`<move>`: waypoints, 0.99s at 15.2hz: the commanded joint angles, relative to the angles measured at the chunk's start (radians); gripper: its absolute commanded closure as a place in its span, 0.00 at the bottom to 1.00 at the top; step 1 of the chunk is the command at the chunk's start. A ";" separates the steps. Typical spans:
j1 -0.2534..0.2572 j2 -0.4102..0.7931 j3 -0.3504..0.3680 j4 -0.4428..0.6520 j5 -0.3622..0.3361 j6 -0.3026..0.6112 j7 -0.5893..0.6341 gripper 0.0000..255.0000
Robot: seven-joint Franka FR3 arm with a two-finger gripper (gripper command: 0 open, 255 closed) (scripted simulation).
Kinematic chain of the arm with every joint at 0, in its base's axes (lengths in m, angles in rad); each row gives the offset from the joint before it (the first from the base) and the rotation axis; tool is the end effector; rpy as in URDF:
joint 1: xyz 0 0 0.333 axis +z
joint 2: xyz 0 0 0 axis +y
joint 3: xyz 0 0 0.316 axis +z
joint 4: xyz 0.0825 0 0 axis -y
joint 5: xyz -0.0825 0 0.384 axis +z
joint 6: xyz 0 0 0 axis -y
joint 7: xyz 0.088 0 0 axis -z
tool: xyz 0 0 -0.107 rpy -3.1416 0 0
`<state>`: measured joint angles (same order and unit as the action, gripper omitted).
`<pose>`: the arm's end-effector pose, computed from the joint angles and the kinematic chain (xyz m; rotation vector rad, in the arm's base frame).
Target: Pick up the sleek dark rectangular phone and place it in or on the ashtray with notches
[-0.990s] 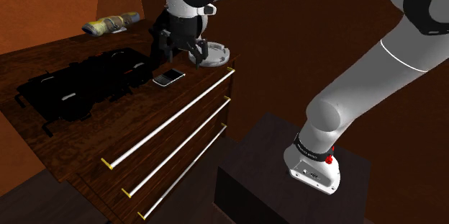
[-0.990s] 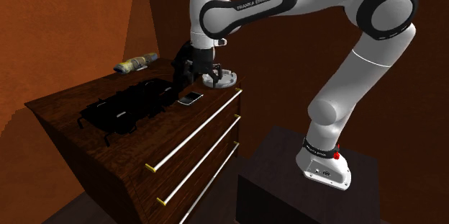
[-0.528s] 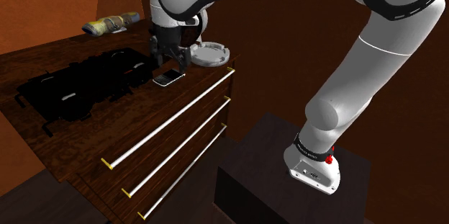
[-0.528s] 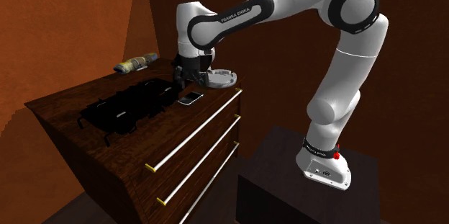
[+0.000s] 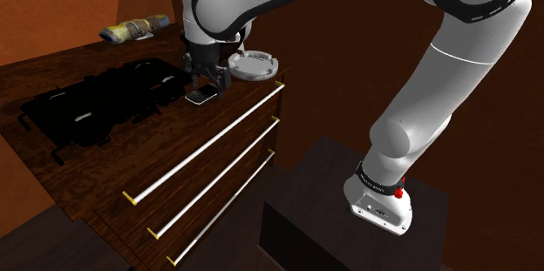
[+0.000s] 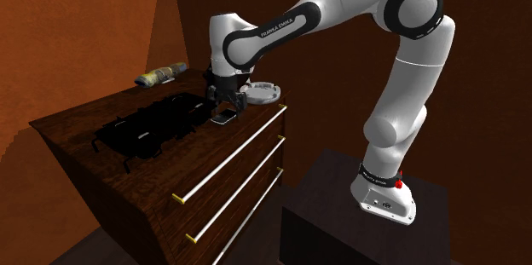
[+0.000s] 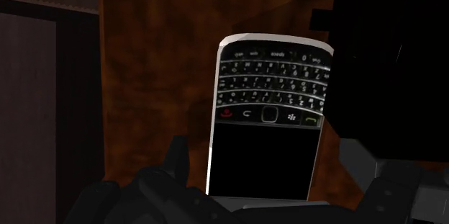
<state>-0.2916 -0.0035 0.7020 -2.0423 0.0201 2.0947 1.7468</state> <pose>0.5087 0.2227 0.4473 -2.4130 1.9233 -0.0192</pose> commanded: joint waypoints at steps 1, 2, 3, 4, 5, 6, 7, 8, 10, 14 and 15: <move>0.000 0.000 0.000 -0.002 0.000 0.002 0.000 0.00; 0.000 0.000 0.000 -0.002 0.000 0.002 0.000 0.00; 0.000 0.000 0.000 -0.002 0.000 0.002 0.000 0.00; 0.000 0.000 0.000 -0.001 0.000 0.002 0.000 0.00; 0.000 0.000 0.000 -0.001 0.000 0.002 0.000 1.00; 0.000 0.000 0.000 -0.001 0.000 0.002 0.000 1.00; 0.000 -0.001 0.000 -0.002 0.000 0.001 -0.001 1.00; 0.000 0.000 0.000 -0.002 0.000 0.002 0.000 1.00; 0.000 0.000 0.000 -0.002 0.000 0.002 0.000 1.00; 0.000 0.000 0.000 -0.002 0.000 0.002 0.000 1.00; -0.001 -0.005 -0.001 0.007 0.004 -0.011 -0.003 1.00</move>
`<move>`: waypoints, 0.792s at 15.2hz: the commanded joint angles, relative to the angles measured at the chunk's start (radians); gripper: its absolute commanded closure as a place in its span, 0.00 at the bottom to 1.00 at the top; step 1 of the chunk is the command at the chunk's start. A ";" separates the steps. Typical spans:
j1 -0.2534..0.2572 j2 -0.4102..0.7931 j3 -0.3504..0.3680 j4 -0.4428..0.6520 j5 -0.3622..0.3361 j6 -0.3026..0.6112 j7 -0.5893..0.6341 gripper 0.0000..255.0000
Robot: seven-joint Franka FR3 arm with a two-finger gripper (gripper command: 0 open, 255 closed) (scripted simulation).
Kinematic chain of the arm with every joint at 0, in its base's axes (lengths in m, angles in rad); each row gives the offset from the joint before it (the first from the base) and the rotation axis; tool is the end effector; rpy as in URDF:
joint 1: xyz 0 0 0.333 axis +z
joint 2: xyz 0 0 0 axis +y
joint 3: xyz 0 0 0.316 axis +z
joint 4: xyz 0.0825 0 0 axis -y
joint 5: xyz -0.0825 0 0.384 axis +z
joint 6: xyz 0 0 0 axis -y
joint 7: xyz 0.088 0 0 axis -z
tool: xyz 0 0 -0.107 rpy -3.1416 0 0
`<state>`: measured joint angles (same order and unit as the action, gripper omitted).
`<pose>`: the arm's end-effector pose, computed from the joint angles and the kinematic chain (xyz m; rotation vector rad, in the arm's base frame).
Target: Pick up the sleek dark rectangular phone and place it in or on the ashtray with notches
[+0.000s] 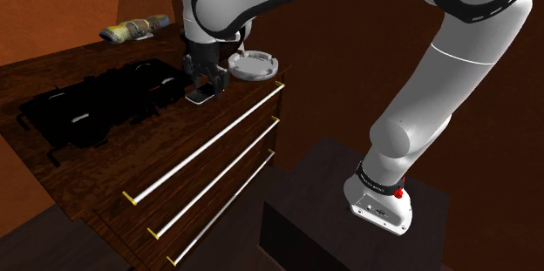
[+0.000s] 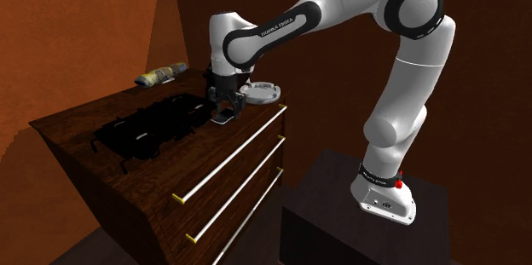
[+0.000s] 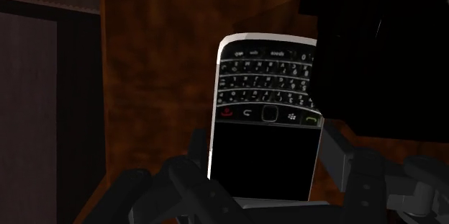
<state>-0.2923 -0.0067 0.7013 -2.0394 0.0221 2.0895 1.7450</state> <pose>0.5086 0.2222 0.4496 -2.4126 1.9238 -0.0198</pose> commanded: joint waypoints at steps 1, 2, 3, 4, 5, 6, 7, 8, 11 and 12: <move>0.000 -0.007 -0.001 0.014 0.005 -0.019 -0.004 1.00; -0.001 -0.012 -0.001 0.023 0.009 -0.032 -0.006 1.00; -0.001 -0.016 -0.002 0.033 0.012 -0.046 -0.008 1.00; -0.002 -0.021 -0.003 0.043 0.015 -0.059 -0.010 1.00; -0.002 -0.025 -0.003 0.053 0.017 -0.072 -0.012 1.00; -0.003 -0.028 -0.004 0.063 0.020 -0.085 -0.013 1.00; -0.003 -0.032 -0.005 0.074 0.022 -0.098 -0.015 1.00; -0.003 -0.035 -0.006 0.084 0.024 -0.112 -0.016 1.00; -0.005 -0.042 -0.007 0.118 0.028 -0.151 -0.019 1.00; -0.005 -0.044 -0.008 0.130 0.030 -0.165 -0.020 1.00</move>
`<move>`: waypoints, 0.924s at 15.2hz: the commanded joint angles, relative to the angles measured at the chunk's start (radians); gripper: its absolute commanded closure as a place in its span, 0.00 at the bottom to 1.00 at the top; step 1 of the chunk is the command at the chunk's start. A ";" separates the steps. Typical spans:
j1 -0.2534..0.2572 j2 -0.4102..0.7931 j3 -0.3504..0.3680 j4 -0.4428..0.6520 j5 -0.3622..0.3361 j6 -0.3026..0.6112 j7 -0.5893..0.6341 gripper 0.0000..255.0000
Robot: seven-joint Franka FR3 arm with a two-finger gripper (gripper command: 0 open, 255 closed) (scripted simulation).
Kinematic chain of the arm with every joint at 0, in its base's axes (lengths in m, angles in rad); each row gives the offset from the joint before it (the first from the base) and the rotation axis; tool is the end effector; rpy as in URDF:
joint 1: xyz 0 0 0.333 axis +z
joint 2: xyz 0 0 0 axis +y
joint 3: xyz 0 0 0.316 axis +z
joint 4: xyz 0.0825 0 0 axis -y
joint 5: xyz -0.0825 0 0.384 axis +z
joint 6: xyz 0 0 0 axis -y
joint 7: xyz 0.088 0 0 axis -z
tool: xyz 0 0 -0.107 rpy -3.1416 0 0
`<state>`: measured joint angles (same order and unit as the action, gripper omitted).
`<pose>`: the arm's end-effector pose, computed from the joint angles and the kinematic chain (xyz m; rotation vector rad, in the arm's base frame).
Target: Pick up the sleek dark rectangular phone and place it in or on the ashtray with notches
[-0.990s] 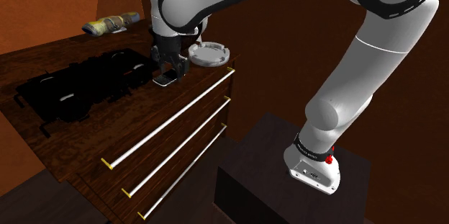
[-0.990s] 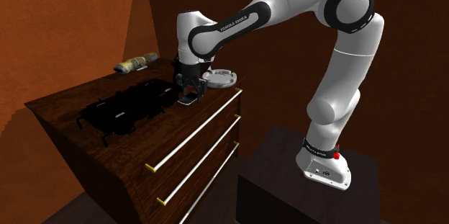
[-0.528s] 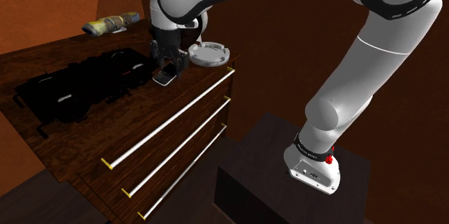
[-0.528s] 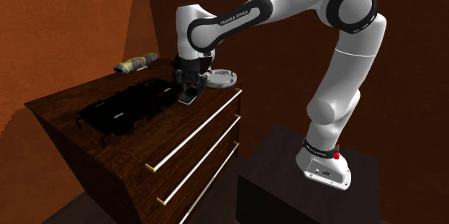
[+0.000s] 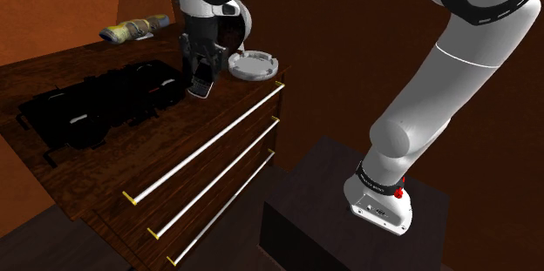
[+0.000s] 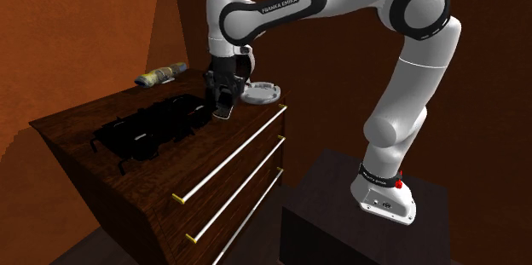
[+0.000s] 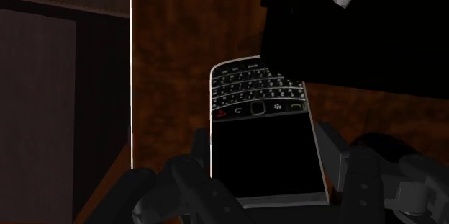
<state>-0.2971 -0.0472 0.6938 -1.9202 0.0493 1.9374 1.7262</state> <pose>0.5090 0.2223 0.5098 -2.4140 1.9236 -0.0185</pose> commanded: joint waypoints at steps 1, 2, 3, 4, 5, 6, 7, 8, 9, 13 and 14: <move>-0.001 -0.006 -0.001 0.023 0.003 -0.026 -0.001 1.00; -0.001 -0.007 -0.002 0.035 0.004 -0.039 -0.002 1.00; -0.001 -0.008 -0.002 0.047 0.005 -0.052 -0.002 1.00; -0.001 -0.009 -0.003 0.060 0.005 -0.066 -0.002 1.00; -0.002 -0.010 -0.003 0.073 0.005 -0.079 -0.002 1.00; -0.002 -0.010 -0.003 0.086 0.005 -0.093 -0.002 1.00; -0.002 -0.010 -0.003 0.093 0.005 -0.100 -0.002 1.00; -0.014 -0.026 -0.019 0.079 0.016 -0.100 -0.033 1.00; -0.025 -0.040 -0.035 0.067 0.026 -0.100 -0.062 1.00; -0.067 -0.083 -0.099 0.028 0.052 -0.102 -0.176 1.00; -0.077 -0.090 -0.114 0.021 0.056 -0.103 -0.203 1.00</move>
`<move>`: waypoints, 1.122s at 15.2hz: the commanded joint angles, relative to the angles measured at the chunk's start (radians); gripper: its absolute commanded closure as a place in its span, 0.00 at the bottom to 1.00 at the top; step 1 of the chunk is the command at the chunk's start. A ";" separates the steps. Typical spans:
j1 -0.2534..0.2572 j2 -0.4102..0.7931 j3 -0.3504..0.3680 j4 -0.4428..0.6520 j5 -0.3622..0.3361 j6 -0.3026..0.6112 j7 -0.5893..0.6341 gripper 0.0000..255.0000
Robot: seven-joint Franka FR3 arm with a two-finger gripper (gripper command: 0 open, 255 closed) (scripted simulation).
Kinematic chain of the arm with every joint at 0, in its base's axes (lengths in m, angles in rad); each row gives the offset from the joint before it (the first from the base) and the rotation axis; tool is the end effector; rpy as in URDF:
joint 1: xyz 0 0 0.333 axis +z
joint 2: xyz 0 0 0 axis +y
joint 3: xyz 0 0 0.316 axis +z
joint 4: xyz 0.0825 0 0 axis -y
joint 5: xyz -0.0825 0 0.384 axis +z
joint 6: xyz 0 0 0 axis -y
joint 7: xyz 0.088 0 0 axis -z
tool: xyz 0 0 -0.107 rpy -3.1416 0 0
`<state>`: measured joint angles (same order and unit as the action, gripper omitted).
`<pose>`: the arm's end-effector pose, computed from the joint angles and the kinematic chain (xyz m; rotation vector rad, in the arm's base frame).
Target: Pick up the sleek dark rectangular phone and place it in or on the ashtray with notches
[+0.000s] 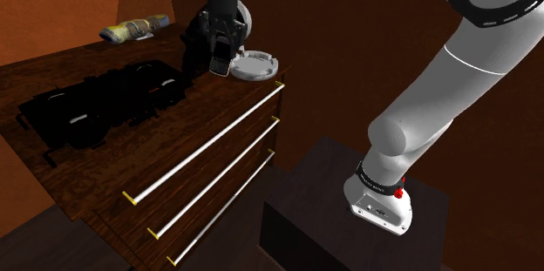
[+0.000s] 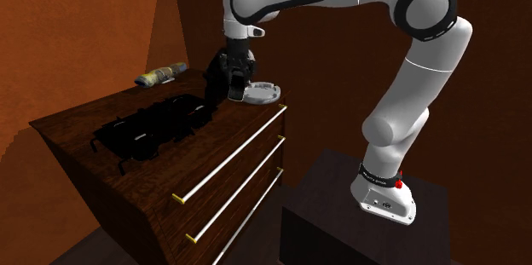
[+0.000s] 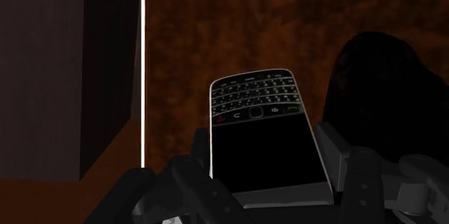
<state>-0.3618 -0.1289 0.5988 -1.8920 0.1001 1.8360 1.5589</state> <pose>0.5146 0.1468 0.5517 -2.4114 1.9256 -0.0198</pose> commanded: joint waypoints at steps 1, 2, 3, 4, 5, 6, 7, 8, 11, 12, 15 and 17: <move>-0.023 -0.014 -0.035 -0.013 0.007 -0.003 -0.062 1.00; -0.032 -0.019 -0.050 -0.018 0.009 -0.004 -0.087 1.00; -0.042 -0.022 -0.065 -0.021 0.010 -0.006 -0.113 1.00; -0.052 -0.024 -0.080 -0.024 0.010 -0.007 -0.137 1.00; -0.062 -0.025 -0.095 -0.025 0.010 -0.008 -0.162 1.00; -0.072 -0.025 -0.109 -0.025 0.009 -0.010 -0.186 1.00; -0.082 -0.024 -0.123 -0.024 0.008 -0.012 -0.209 1.00; -0.092 -0.021 -0.137 -0.021 0.006 -0.014 -0.232 1.00; -0.123 -0.009 -0.174 -0.009 -0.002 -0.019 -0.297 1.00; -0.122 -0.009 -0.174 -0.022 -0.002 -0.006 -0.298 1.00; -0.121 -0.007 -0.172 -0.061 -0.001 0.034 -0.299 1.00; -0.120 -0.005 -0.172 -0.086 -0.001 0.061 -0.300 1.00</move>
<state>-0.4842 -0.1470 0.4232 -1.9558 0.0986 1.8822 1.2590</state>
